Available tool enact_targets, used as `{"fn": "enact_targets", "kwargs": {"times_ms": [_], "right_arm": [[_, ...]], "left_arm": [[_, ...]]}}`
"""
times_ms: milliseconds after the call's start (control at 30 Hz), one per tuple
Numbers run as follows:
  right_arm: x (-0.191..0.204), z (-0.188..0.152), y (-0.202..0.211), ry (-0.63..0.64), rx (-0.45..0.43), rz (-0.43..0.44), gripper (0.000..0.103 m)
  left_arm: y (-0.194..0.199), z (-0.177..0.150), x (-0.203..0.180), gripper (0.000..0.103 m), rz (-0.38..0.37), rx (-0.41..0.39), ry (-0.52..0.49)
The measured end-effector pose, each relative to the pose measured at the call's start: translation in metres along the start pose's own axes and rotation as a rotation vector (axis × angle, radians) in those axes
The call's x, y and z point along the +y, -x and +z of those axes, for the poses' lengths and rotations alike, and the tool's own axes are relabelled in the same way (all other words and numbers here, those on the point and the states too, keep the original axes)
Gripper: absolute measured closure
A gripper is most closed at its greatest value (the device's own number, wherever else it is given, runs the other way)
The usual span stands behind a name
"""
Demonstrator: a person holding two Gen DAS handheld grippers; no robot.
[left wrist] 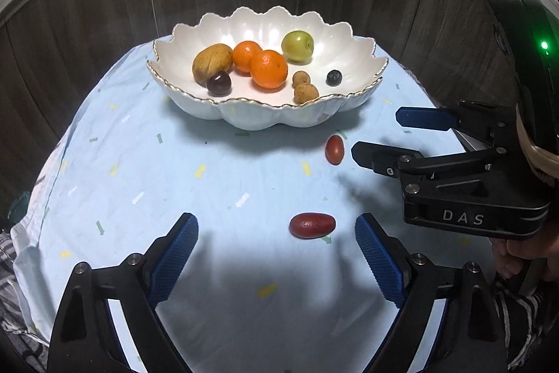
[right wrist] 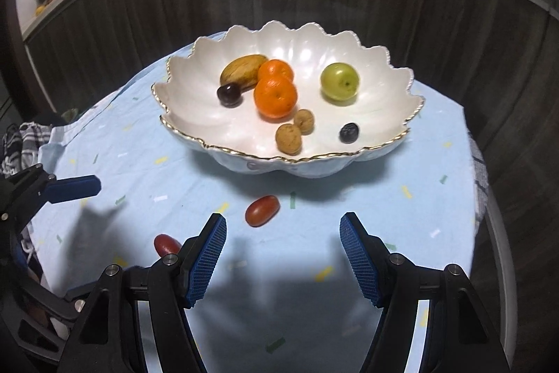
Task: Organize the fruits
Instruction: 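Close the left tool on the oval red date while the right tool grasps the other red fruit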
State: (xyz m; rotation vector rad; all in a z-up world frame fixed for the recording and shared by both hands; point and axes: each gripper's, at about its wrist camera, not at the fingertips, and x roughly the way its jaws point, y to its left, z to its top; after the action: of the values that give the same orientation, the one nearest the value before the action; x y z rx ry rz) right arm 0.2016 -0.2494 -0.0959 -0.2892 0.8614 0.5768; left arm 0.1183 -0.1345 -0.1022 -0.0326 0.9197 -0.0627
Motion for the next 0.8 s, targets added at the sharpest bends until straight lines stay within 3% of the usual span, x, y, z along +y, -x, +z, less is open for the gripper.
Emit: {"fn": "enact_targets", "kwargs": {"times_ms": [433,667,800], "right_arm": [[-0.002,0.007,-0.027,0.041,0.021,0.059,0.035],[-0.001,0.008,-0.041,0.063,0.045,0.072,0.049],[0.002,0.006,-0.046,0.082,0.052,0.071,0.051]], "left_arm": [[-0.022,-0.005,-0.008,0.029,-0.014,0.028,0.000],[-0.029,-0.005,-0.014,0.047,-0.031,0.031,-0.009],[-0.032,-0.005,-0.015,0.054,-0.036,0.027,-0.014]]}}
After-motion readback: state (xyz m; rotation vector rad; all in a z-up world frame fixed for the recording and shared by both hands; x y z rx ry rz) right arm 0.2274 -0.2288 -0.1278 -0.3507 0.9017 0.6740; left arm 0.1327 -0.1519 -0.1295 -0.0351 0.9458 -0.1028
